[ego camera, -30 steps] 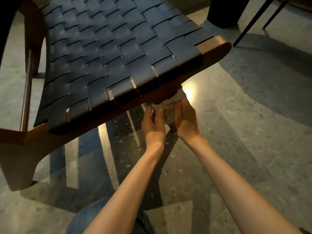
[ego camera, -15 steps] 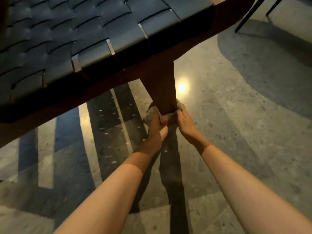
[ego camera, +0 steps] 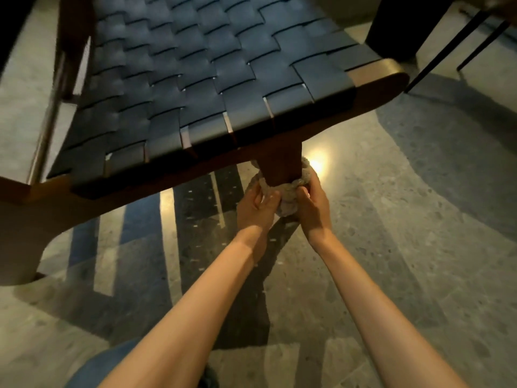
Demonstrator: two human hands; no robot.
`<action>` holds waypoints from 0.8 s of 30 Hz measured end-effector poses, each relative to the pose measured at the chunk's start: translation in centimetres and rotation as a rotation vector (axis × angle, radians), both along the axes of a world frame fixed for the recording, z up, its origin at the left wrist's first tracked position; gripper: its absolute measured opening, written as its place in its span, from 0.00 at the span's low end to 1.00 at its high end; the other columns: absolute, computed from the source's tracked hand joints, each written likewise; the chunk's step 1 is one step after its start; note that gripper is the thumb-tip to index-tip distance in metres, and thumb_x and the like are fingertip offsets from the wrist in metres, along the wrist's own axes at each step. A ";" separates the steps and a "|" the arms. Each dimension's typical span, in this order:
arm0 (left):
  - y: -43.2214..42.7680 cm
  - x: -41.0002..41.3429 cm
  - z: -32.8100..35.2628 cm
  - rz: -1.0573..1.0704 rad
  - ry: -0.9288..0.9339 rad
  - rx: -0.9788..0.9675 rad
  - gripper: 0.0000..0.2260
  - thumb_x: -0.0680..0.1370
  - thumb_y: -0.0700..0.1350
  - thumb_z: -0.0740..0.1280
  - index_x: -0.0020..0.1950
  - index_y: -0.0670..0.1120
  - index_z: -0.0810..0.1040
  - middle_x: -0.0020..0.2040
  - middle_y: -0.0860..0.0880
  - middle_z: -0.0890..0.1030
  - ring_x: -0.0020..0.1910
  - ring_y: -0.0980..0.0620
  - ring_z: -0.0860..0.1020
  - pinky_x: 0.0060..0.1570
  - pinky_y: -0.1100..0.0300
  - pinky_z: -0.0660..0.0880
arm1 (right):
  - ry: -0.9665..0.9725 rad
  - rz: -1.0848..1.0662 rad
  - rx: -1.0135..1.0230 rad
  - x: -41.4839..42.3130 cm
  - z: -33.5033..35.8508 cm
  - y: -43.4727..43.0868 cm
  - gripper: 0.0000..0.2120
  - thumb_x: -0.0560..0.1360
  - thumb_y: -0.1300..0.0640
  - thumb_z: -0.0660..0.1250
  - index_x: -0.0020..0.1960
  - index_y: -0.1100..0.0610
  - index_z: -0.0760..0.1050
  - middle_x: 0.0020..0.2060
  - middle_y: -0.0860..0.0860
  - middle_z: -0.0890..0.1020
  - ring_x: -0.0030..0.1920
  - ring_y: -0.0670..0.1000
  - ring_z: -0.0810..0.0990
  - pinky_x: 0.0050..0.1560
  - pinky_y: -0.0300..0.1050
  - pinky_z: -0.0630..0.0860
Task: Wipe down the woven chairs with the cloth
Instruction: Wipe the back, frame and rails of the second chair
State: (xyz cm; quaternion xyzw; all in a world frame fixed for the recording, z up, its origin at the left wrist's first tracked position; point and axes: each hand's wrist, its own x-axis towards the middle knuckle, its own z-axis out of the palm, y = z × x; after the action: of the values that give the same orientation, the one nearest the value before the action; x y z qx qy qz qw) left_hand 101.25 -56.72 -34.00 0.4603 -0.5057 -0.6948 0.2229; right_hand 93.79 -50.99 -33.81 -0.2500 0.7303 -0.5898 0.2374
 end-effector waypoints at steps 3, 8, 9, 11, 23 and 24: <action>-0.2 0.4 2.3 0.154 0.115 0.119 0.20 0.77 0.39 0.67 0.69 0.44 0.72 0.65 0.46 0.77 0.64 0.49 0.75 0.65 0.51 0.71 | 0.062 -0.075 -0.068 0.8 2.4 -0.5 0.20 0.80 0.59 0.59 0.72 0.54 0.66 0.64 0.50 0.76 0.65 0.50 0.73 0.67 0.47 0.70; 0.1 1.4 5.9 0.322 0.290 0.287 0.20 0.75 0.37 0.69 0.67 0.42 0.73 0.61 0.43 0.79 0.59 0.48 0.78 0.60 0.54 0.75 | 0.131 -0.258 -0.092 2.4 4.8 -0.8 0.14 0.76 0.64 0.65 0.59 0.53 0.76 0.46 0.39 0.80 0.49 0.39 0.79 0.47 0.25 0.74; -0.1 1.5 6.5 0.352 0.297 0.329 0.21 0.75 0.37 0.69 0.68 0.41 0.72 0.62 0.43 0.79 0.59 0.47 0.78 0.60 0.53 0.75 | 0.129 -0.299 -0.100 2.7 5.2 -0.9 0.13 0.75 0.63 0.66 0.57 0.51 0.77 0.44 0.37 0.79 0.46 0.37 0.79 0.46 0.24 0.73; -0.5 1.4 7.5 0.379 0.291 0.367 0.20 0.75 0.36 0.68 0.67 0.40 0.73 0.60 0.41 0.79 0.57 0.47 0.79 0.56 0.57 0.77 | 0.119 -0.372 -0.100 3.4 5.8 -1.1 0.13 0.75 0.62 0.67 0.57 0.49 0.76 0.44 0.36 0.78 0.46 0.37 0.77 0.48 0.24 0.71; -1.7 2.9 9.4 0.280 0.158 0.399 0.13 0.75 0.35 0.69 0.59 0.41 0.76 0.55 0.42 0.80 0.46 0.49 0.79 0.42 0.62 0.78 | -0.112 -0.595 -0.133 5.7 6.2 -2.8 0.15 0.76 0.62 0.67 0.61 0.52 0.74 0.56 0.48 0.80 0.57 0.48 0.78 0.60 0.44 0.74; -1.9 3.4 9.3 0.271 0.174 0.418 0.12 0.75 0.34 0.69 0.57 0.42 0.77 0.52 0.43 0.80 0.44 0.50 0.79 0.37 0.64 0.79 | -0.092 -0.620 -0.133 6.0 6.1 -3.0 0.16 0.75 0.64 0.67 0.58 0.50 0.73 0.53 0.47 0.79 0.55 0.47 0.78 0.56 0.40 0.75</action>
State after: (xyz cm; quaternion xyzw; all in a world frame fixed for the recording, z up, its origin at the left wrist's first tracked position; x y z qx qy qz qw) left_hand 104.67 -58.64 -24.67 0.4984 -0.2641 -0.7849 0.2565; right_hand 99.75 -53.94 -27.70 -0.0034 0.7200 -0.6911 0.0623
